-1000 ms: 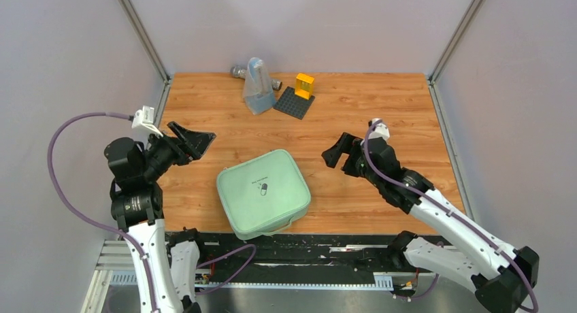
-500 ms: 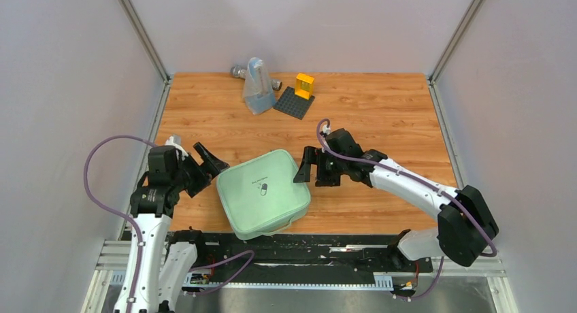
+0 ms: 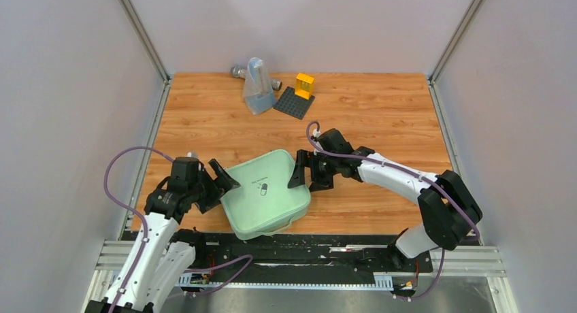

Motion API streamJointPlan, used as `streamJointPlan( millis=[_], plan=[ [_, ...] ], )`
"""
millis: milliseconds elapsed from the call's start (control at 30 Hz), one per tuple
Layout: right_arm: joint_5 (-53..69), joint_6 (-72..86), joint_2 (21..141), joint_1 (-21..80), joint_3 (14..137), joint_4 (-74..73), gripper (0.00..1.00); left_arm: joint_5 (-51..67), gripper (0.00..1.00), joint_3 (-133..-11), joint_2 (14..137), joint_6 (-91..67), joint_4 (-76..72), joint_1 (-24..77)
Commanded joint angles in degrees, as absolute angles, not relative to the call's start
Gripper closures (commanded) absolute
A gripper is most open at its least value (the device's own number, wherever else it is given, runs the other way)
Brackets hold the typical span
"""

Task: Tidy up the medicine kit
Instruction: Close the medicine box at the center of the board, then adjust the medicine box at the center of the board.

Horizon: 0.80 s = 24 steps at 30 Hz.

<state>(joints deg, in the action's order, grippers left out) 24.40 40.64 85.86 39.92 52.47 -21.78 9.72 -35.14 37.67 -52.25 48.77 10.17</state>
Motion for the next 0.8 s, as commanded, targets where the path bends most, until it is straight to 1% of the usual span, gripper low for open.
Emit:
streamJointPlan(
  millis=[0,167,267,367,433,467,533,633,767],
  plan=[
    [25.16,41.07,86.07,39.90,54.91,-18.72,0.10,9.44,0.00,-32.82,35.71,-55.30,45.41,12.73],
    [25.14,42.10,86.07,39.47,55.11,-18.35,0.10,13.39,0.02,-29.46,37.36,-58.13,36.40,17.90],
    [26.10,44.54,85.37,37.78,54.46,-17.79,0.08,11.95,0.02,-29.47,40.89,-59.87,31.22,23.01],
    [28.42,46.79,84.06,34.42,53.27,-15.99,0.07,9.90,0.02,-29.80,44.11,-63.15,26.64,30.14],
    [29.18,47.02,83.41,31.36,53.01,-15.79,0.08,8.38,0.02,-29.65,47.33,-65.56,20.49,35.05],
    [29.44,46.81,82.81,29.59,52.93,-15.86,0.07,7.26,0.02,-30.02,50.39,-66.22,16.33,38.45],
    [29.35,45.33,80.99,25.85,52.51,-16.34,0.07,5.86,0.01,-32.26,56.20,-66.90,12.51,42.68],
    [26.08,41.62,77.93,19.68,52.17,-20.13,0.07,4.80,0.00,-38.64,65.52,-65.04,11.62,47.10],
    [20.15,36.70,72.56,12.24,50.49,-25.94,0.05,2.92,0.00,-41.63,69.67,-63.45,11.11,49.36]
  ],
)
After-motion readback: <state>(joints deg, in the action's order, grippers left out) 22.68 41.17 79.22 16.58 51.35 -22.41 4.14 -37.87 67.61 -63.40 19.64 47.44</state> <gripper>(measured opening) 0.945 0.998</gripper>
